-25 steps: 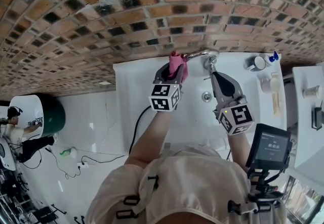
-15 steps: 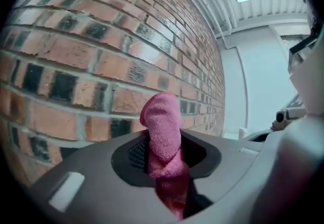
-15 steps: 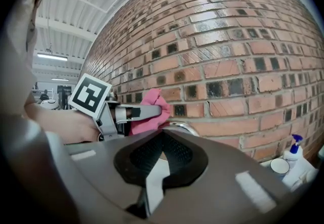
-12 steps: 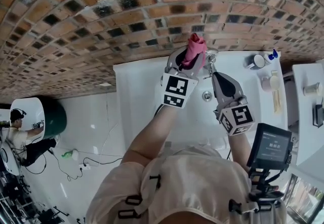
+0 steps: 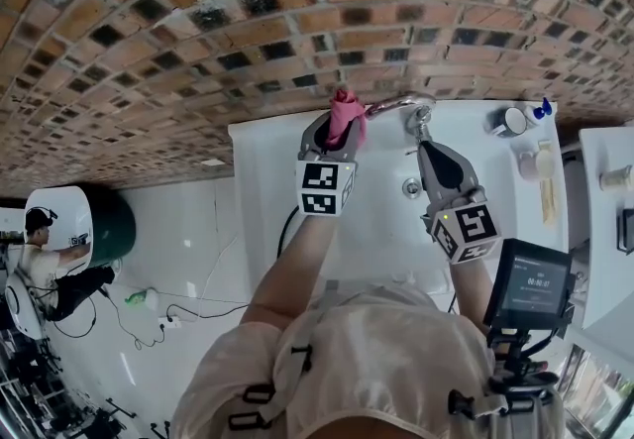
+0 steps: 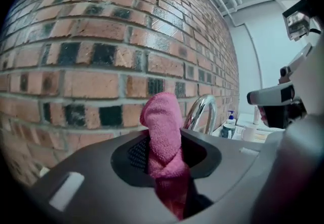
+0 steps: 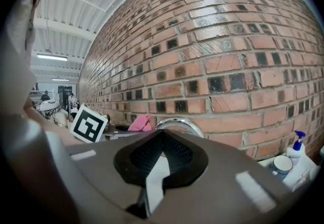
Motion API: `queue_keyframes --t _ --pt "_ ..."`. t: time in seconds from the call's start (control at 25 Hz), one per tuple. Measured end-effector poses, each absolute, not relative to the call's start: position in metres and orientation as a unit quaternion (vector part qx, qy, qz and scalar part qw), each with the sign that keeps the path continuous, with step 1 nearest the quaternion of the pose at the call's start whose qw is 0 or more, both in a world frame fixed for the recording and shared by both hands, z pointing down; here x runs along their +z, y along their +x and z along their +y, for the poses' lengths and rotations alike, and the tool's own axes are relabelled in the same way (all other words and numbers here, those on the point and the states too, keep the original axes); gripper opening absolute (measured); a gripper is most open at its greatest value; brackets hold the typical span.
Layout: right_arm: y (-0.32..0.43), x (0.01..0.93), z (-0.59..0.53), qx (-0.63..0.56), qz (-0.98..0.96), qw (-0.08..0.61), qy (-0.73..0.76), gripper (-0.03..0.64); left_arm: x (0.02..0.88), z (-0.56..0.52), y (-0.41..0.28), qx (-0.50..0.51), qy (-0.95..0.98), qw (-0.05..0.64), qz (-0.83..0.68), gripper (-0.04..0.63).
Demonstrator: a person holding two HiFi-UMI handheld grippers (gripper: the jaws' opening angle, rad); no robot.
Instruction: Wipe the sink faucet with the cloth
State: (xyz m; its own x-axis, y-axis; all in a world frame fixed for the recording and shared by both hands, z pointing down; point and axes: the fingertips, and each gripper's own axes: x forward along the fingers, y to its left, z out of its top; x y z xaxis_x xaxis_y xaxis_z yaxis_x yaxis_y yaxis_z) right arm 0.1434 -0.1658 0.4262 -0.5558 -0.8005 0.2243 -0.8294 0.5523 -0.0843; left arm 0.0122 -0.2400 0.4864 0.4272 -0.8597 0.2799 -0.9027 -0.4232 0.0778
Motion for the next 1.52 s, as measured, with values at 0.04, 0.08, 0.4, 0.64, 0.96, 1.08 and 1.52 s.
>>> queue_keyframes --t 0.04,0.08,0.4,0.64,0.96,1.08,1.52 --pt "0.142 0.427 -0.166 0.091 -0.878 0.081 0.463 -0.009 0.495 -0.236 0.006 0.096 0.831 0.119 -0.534 0.118" --pt "0.142 0.428 -0.166 0.091 -0.878 0.081 0.462 -0.009 0.499 -0.233 0.0 0.09 0.826 0.128 -0.541 0.118" --pt "0.156 0.422 -0.165 0.096 -0.87 0.071 0.479 -0.009 0.415 -0.239 0.039 0.012 0.861 0.085 -0.501 0.118" --pt "0.181 0.422 -0.162 0.094 -0.858 0.072 0.5 -0.009 0.391 -0.243 0.12 0.039 0.899 0.068 -0.432 0.118" --pt "0.231 0.439 -0.16 0.119 -0.83 0.072 0.539 -0.009 0.45 -0.233 0.183 0.092 0.918 0.124 -0.364 0.117" --pt "0.248 0.442 -0.163 0.125 -0.82 0.071 0.555 -0.009 0.476 -0.235 0.192 0.114 0.915 0.151 -0.357 0.117" --pt "0.244 0.442 -0.168 0.128 -0.822 0.063 0.551 -0.009 0.515 -0.228 0.171 0.163 0.896 0.197 -0.362 0.115"
